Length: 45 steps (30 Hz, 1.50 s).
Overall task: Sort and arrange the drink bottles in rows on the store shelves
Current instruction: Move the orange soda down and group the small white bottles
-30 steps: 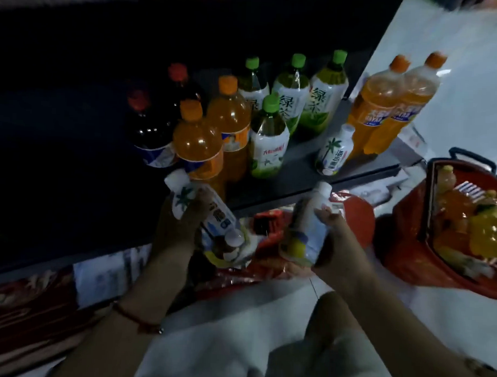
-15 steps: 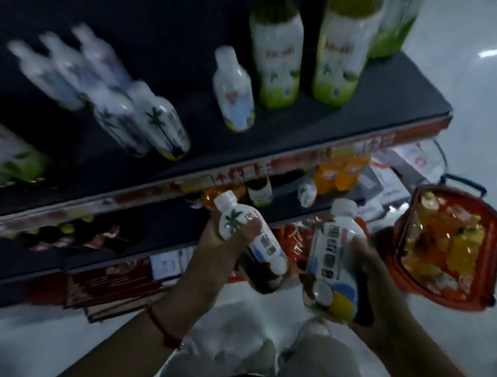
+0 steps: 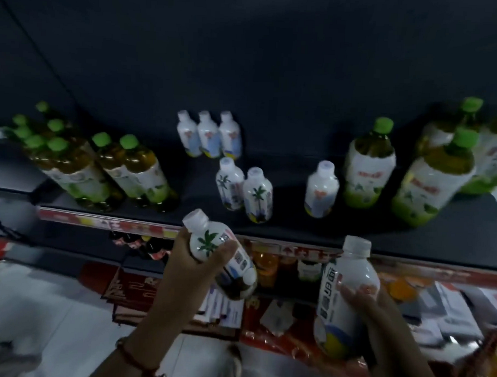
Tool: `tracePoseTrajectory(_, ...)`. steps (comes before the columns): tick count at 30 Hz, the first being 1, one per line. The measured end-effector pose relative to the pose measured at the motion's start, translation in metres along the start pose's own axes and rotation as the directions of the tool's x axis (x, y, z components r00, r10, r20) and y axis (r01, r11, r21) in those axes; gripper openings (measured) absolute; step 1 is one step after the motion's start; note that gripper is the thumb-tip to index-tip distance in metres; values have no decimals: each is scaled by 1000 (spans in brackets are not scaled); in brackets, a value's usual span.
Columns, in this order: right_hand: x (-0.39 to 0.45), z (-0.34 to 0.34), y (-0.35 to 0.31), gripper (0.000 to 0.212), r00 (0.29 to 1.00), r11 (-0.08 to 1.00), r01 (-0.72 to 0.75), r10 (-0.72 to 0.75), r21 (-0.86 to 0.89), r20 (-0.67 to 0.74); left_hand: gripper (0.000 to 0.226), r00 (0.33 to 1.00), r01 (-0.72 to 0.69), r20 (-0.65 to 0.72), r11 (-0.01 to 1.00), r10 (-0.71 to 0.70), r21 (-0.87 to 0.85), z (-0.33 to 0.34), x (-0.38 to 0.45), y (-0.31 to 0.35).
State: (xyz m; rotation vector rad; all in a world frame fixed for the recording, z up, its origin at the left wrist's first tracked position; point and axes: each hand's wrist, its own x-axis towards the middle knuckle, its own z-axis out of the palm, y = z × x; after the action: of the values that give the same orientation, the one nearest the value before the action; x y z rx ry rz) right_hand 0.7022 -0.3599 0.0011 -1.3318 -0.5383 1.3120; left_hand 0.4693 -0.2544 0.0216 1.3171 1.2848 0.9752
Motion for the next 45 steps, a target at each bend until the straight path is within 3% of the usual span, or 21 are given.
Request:
tracePoseTrajectory(5,29,78,-10,45,995,994,64,-57,-91,77,53,989,-117,-80,991,122,69,-66,58,-15)
tracePoseTrajectory(10,66,154,-33,64,954,955,254,-222,-151,204,44,989,-145,14,989,145,24,-96,112,-38)
tracePoseTrajectory(14,112,206,-64,52,900,875,425,-380,-231,216,58,981,-168,118,980,155,103,-93,142,-61)
tracePoseTrajectory(18,159,243,-92,52,886,776,463,-419,-428,200,60,981,-144,161,966,110,215,-83,153,-71)
tracePoseTrajectory(22,217,261,-112,63,900,630,435,-292,-643,323,75,981,-190,86,925,171,330,-78,169,-74)
tracePoseTrajectory(25,262,265,-113,55,907,525,420,-209,-740,366,82,969,-245,96,888,226,388,-77,172,-72)
tracePoseTrajectory(28,298,260,-107,58,936,441,325,-21,-837,352,85,956,-291,105,862,273,414,-76,179,-73)
tracePoseTrajectory(31,317,255,-101,40,895,365,304,207,-880,395,82,961,-275,110,879,252,390,-76,189,-76)
tracePoseTrajectory(35,313,249,-96,48,914,394,275,176,-877,365,86,971,-239,103,896,217,374,-75,201,-80)
tracePoseTrajectory(38,307,240,-98,42,919,542,187,199,-819,342,90,964,-267,103,885,247,381,-75,198,-77)
tracePoseTrajectory(41,291,233,-102,35,934,637,183,125,-749,335,99,948,-317,118,892,295,321,-84,182,-63)
tracePoseTrajectory(43,274,224,-101,28,950,667,223,15,-711,311,89,900,-434,145,821,411,372,-89,171,-48)
tracePoseTrajectory(45,252,209,-99,30,966,654,242,-97,-717,239,75,793,-601,206,680,573,421,-92,164,-32)
